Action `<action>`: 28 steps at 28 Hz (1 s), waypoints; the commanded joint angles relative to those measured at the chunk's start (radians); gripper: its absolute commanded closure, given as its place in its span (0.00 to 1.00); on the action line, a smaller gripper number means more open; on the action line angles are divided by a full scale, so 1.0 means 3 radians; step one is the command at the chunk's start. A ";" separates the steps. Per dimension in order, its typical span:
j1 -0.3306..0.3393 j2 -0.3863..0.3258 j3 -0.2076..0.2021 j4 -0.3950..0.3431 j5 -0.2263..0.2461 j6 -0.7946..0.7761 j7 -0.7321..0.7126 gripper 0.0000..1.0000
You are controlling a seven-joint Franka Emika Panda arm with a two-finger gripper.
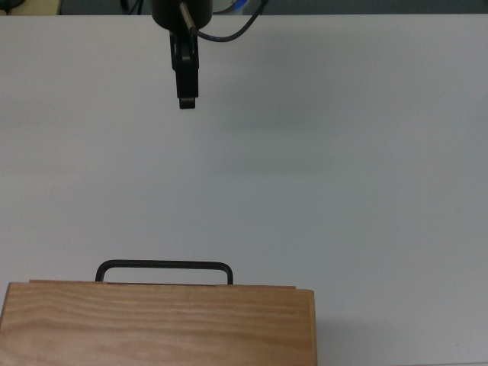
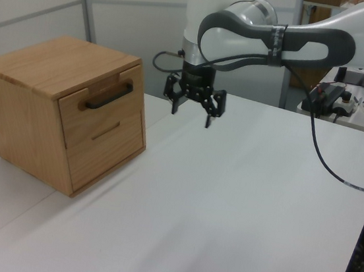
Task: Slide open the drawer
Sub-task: 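Open the gripper and move it toward the upper drawer's black handle, then close the gripper around the black bar handle of the upper drawer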
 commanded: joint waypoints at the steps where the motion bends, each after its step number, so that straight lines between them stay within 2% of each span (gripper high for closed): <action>1: 0.0013 0.0146 -0.0012 -0.0052 0.0051 0.0555 0.0360 0.00; 6: 0.0018 0.0356 -0.0007 -0.0047 0.0056 0.1158 0.0524 0.00; 10: 0.0013 0.0479 -0.0001 -0.0047 0.0061 0.1681 0.0529 0.00; 14: 0.0002 0.0638 -0.0007 -0.0047 0.0143 0.2182 0.0529 0.00; 17: -0.0003 0.0765 -0.0007 -0.0037 0.0128 0.2571 0.0524 0.00; 24: -0.0018 0.1057 -0.0007 0.0045 0.0107 0.3236 0.0504 0.00; 28: -0.0023 0.1282 -0.0007 0.0183 0.0112 0.3686 0.0489 0.00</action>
